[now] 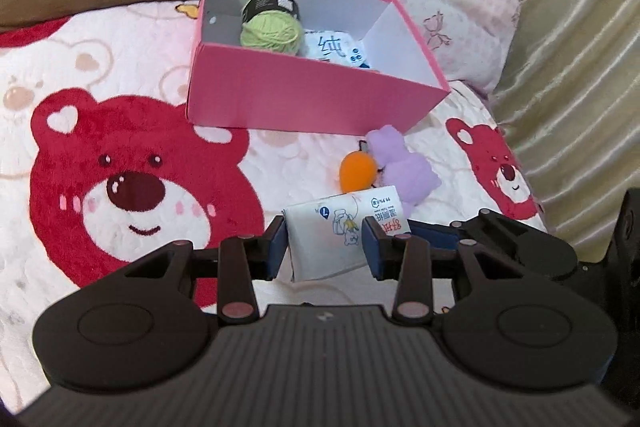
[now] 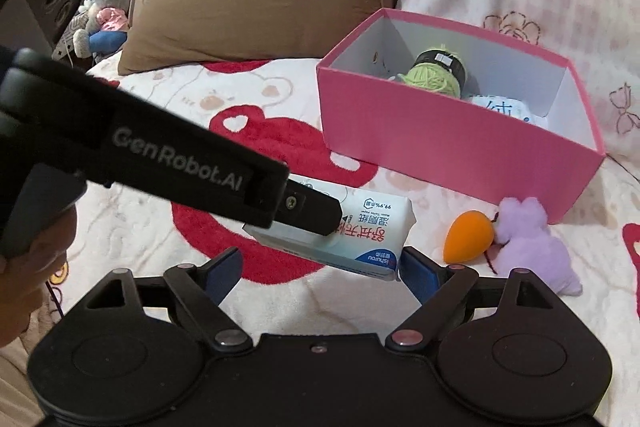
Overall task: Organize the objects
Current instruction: 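Lift the white packet with the left gripper toward the pink box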
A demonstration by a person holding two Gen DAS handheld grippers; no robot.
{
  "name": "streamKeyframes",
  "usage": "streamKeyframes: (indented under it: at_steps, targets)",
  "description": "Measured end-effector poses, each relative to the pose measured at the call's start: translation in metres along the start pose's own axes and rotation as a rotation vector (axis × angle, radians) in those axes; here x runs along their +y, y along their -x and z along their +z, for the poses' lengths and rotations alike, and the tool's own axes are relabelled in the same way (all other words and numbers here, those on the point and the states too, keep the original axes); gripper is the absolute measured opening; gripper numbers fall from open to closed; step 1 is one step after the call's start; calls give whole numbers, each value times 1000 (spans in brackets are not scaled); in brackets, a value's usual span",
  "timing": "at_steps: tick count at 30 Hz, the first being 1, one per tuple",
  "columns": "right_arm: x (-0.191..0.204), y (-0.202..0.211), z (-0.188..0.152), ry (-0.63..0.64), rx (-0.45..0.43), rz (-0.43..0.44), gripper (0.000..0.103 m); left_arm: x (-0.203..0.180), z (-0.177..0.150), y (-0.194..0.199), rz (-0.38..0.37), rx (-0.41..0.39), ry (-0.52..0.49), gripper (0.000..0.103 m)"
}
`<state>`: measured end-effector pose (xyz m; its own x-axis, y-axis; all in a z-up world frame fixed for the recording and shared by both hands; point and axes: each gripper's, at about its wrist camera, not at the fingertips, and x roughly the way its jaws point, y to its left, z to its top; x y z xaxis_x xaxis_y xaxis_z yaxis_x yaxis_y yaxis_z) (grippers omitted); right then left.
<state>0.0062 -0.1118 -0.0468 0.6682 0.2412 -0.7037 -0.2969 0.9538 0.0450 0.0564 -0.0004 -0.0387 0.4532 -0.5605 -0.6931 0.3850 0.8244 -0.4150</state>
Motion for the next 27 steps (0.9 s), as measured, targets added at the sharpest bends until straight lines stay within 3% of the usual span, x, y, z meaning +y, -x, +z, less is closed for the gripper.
streamKeyframes:
  at_steps: [10,20,27]
  targets:
    - [-12,14,12,-93,-12,61,91,-7,5,12,0,-11,11,38]
    - [-11,43,31,-53,-77,25,91,-28,17,29,-18,-4,-59,38]
    - [-11,50,36,-46,-98,11,91,-29,27,30,-15,13,-53,38]
